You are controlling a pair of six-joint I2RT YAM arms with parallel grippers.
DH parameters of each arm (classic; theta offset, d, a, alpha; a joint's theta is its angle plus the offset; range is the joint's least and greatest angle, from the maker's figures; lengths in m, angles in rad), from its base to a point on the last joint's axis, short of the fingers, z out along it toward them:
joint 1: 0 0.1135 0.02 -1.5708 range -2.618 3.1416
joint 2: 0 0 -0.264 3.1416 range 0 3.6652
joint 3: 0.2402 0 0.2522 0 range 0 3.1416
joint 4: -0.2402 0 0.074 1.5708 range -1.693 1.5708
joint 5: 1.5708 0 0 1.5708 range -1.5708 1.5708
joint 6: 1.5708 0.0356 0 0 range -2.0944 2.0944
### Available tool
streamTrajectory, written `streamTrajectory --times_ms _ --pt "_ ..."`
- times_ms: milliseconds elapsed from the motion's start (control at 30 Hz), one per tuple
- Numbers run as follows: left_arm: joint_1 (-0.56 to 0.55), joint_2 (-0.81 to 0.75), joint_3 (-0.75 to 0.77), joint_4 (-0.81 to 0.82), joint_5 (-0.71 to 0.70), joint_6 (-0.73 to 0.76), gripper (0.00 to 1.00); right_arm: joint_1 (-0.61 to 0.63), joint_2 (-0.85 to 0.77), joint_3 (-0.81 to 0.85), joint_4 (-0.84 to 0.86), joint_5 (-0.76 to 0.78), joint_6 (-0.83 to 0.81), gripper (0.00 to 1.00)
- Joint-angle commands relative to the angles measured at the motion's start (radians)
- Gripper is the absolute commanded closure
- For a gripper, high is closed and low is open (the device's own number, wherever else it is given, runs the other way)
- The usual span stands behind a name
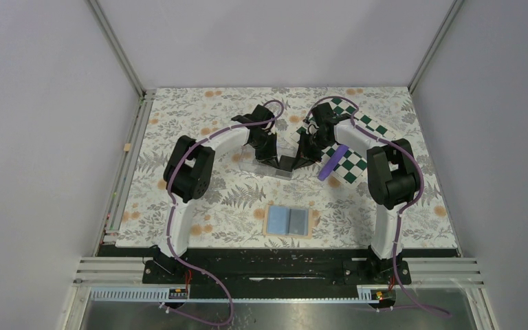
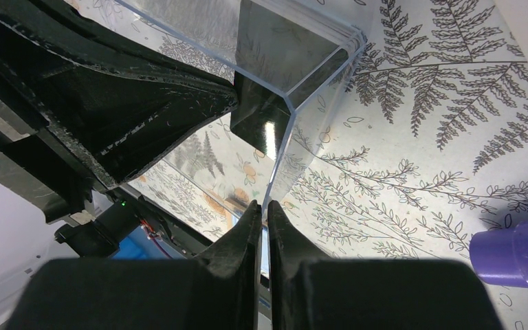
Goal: Put the credit cards into the card holder
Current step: Pick up the credit card from the storage box.
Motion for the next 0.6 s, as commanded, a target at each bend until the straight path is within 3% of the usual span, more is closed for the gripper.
streamTrajectory --times_ms 0,567 --pt "-0.02 -0.05 0.024 0.048 0.016 0.01 1.0 0.001 0.005 0.013 -0.019 -0.046 -0.005 0.93" --pt "-0.028 -0.106 0.023 0.05 0.018 0.014 0.98 0.0 0.007 0.01 -0.026 -0.051 -0.01 0.93"
